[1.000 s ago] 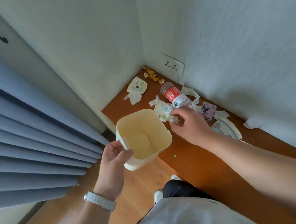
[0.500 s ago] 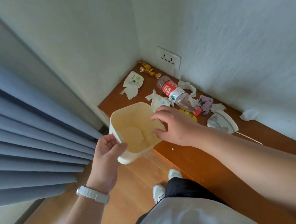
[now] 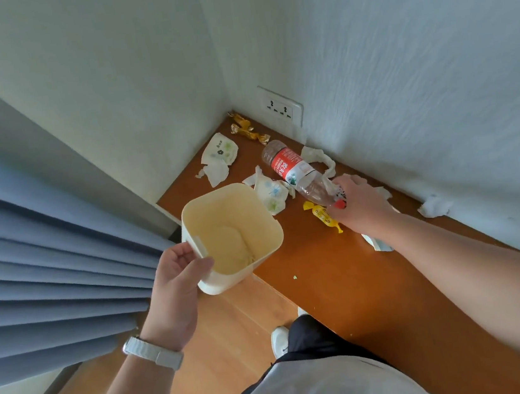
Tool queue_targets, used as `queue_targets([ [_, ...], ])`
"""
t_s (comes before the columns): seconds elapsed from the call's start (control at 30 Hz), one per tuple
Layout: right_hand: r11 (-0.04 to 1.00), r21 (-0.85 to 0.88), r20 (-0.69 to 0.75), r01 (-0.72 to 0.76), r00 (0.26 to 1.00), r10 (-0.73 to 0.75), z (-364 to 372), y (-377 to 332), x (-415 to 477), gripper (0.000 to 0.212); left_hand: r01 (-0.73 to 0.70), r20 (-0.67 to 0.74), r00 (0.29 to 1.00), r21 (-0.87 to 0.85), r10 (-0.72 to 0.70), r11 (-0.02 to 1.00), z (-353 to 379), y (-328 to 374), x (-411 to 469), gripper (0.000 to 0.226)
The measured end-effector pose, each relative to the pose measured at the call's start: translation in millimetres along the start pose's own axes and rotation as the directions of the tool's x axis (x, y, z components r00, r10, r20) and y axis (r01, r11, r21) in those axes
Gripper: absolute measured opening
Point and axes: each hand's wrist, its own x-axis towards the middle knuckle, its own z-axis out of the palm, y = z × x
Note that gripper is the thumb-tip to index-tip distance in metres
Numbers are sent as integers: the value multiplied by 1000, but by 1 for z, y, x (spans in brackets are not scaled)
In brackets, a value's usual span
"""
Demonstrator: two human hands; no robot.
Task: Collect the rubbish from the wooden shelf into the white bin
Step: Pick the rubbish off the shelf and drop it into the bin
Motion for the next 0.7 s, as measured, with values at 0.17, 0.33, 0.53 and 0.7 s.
queue_targets([
  [0.17, 996, 6, -6, -94, 996, 94, 20, -2, 17, 54, 26, -10, 1000, 47, -25, 999, 10, -2, 10, 50],
  [0.33, 989, 61, -9, -133, 991, 134, 29, 1, 24, 29, 38, -11, 999, 48, -38, 998, 18, -7, 16, 46],
  [0.53, 971, 215, -97, -100, 988, 124, 22, 8, 16, 22, 48, -17, 999, 35, -47, 998, 26, -10, 18, 49],
  [0.7, 935, 353, -213, -26, 971, 107, 1, 7, 3, 24, 21, -1, 1000, 50, -21, 999, 27, -8, 12, 48],
])
